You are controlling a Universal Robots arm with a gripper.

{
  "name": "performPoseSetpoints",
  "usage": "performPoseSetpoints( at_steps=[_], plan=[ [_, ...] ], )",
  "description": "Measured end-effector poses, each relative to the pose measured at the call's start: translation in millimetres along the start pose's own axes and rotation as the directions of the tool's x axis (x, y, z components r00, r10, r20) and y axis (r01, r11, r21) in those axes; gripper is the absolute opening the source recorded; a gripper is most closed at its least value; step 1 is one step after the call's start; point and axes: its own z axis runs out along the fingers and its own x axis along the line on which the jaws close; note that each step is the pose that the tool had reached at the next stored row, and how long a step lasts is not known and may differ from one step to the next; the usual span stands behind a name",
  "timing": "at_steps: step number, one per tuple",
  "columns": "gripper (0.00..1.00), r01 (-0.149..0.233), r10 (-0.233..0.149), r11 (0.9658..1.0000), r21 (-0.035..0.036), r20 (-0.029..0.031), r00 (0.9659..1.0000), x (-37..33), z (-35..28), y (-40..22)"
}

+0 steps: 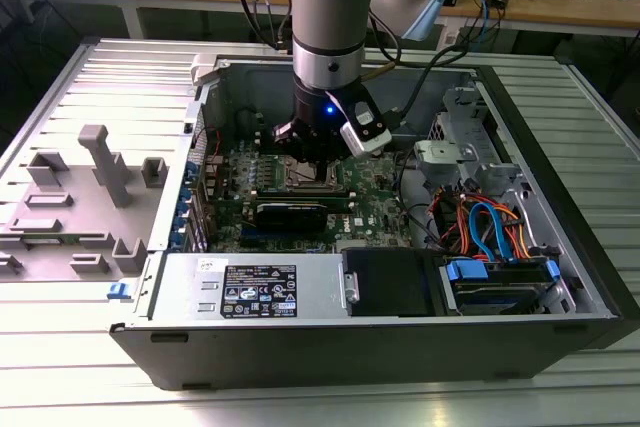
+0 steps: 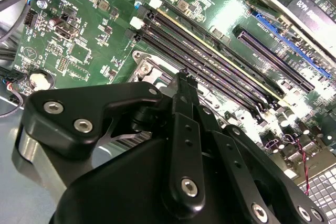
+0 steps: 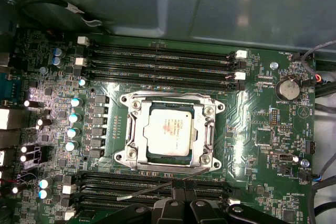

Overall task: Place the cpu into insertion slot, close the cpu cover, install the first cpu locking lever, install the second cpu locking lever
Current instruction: 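Install the second cpu locking lever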

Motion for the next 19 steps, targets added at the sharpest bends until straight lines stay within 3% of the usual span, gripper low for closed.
performPoseSetpoints(
  at_steps=[6,7,11,12,13,19],
  plan=[
    [0.11,0.0,0.0,1.0,-0.0011,-0.0002,1.0,0.0,-0.3,-0.3],
    [0.11,0.0,0.0,1.0,-0.0026,-0.0037,1.0,-0.1,-0.3,-0.2],
    [0.11,-0.002,0.002,1.0,-0.0082,-0.0443,0.999,0.0,-0.6,-0.5],
    [0.11,-0.002,0.002,1.0,-0.0094,-0.0488,0.9988,0.1,-0.5,-0.6],
    [0.11,-0.003,0.002,0.9999,-0.0101,-0.0569,0.9984,0.9,-0.7,-0.6],
    [0.11,-0.003,0.002,0.9999,-0.0107,-0.0576,0.9983,5.5,-0.7,-0.8]
  ],
)
